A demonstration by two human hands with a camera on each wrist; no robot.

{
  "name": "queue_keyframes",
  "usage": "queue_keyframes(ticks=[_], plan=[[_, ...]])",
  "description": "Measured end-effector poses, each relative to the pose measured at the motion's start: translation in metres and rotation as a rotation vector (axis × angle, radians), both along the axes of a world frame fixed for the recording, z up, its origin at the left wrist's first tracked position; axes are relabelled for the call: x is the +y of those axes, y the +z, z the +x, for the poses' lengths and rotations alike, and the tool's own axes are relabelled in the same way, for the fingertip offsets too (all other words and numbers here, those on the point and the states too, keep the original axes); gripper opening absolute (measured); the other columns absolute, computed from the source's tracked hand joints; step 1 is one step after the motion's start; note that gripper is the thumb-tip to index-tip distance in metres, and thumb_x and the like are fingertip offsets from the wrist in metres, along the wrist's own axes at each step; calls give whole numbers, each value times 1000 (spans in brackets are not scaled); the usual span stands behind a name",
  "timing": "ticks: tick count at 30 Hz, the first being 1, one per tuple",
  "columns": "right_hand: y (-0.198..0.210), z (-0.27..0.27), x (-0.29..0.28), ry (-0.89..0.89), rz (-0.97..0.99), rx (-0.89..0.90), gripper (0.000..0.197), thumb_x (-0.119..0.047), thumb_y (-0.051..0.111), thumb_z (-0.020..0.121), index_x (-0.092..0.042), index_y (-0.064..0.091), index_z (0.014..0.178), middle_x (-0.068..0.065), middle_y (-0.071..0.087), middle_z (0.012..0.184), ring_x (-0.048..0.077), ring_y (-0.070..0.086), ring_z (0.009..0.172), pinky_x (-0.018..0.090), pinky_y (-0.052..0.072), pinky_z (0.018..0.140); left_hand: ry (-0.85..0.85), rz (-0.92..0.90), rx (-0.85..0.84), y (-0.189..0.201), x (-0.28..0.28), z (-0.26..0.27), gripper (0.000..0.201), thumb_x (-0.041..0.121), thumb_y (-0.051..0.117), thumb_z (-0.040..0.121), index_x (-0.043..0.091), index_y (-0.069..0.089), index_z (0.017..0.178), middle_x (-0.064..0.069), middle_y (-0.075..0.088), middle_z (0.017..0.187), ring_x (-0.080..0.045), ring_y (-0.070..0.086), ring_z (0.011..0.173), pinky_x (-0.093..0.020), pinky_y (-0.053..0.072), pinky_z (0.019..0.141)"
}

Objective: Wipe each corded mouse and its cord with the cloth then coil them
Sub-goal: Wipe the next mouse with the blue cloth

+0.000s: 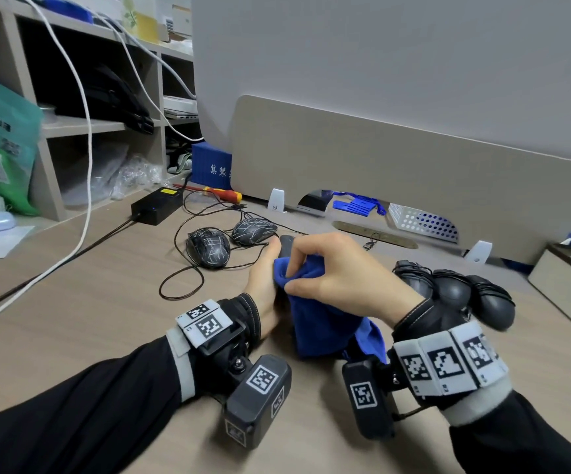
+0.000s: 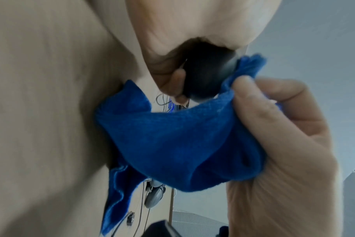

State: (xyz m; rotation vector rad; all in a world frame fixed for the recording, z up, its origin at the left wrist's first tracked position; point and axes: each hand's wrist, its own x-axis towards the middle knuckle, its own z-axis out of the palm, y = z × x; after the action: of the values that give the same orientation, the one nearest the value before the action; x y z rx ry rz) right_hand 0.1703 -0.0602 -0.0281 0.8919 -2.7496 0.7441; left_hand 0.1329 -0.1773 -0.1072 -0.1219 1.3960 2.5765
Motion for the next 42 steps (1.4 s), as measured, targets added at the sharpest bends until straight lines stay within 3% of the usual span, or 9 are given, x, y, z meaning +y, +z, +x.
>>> queue_keyframes(ticks=[5,11,15,17,20,23,29,37,42], plan=[[-2,-3,-3,-49,33,68,23,-22,77,76,-30,56,68,-17,53,65,7,48,69,35,45,68,19,49,-12,6,-3,1,71,49,30,105,18,63,51,-1,57,49,-13,57,46,-24,42,55],[-2,-13,24,-163,6,54,22,-18,78,76,-26,59,69,-12,61,72,8,54,73,33,48,71,34,164,-106,15,-3,0,57,58,35,100,11,66,91,-7,71,69,-20,64,49,-20,48,43],[-3,-3,1,47,-69,-38,19,-16,80,79,-24,63,73,-27,58,68,-3,52,74,12,36,67,-46,147,-58,5,-5,2,76,56,30,101,13,67,51,-9,61,57,-21,59,64,-29,45,69],[-3,-3,-2,74,-53,-53,18,-15,80,80,-22,64,74,-25,58,69,-4,52,74,12,36,67,-84,158,-38,5,-6,6,79,53,27,102,15,58,40,-5,54,49,-17,56,56,-30,40,67],[1,-9,13,21,-70,-63,15,-14,79,81,-18,65,75,-11,62,73,5,53,72,24,43,70,-114,125,-84,14,-5,7,63,62,35,97,15,66,68,-5,61,58,-16,59,51,-24,44,56],[3,-15,29,-85,-144,-35,14,-16,78,81,-18,66,75,-10,64,72,7,56,72,29,46,72,-153,73,-90,17,0,8,46,61,48,91,21,70,90,-2,69,78,-17,64,65,-26,47,62],[-5,-29,34,-307,-280,213,11,-19,76,83,-21,66,78,-3,66,83,17,56,85,33,43,77,-194,-23,-26,12,6,12,41,62,52,91,25,71,92,3,69,79,-14,62,65,-25,42,56],[-10,-28,23,-270,-295,221,8,-18,74,83,-21,69,79,-8,65,78,18,58,83,34,46,76,-147,-16,10,11,8,13,41,55,52,95,22,73,107,-3,73,95,-17,67,80,-27,50,67],[-11,-31,32,-333,-257,189,8,-19,71,85,-18,64,82,-4,64,81,15,56,80,31,42,71,-159,-26,-20,11,8,12,41,60,51,92,25,70,88,5,68,75,-11,62,61,-22,44,55]])
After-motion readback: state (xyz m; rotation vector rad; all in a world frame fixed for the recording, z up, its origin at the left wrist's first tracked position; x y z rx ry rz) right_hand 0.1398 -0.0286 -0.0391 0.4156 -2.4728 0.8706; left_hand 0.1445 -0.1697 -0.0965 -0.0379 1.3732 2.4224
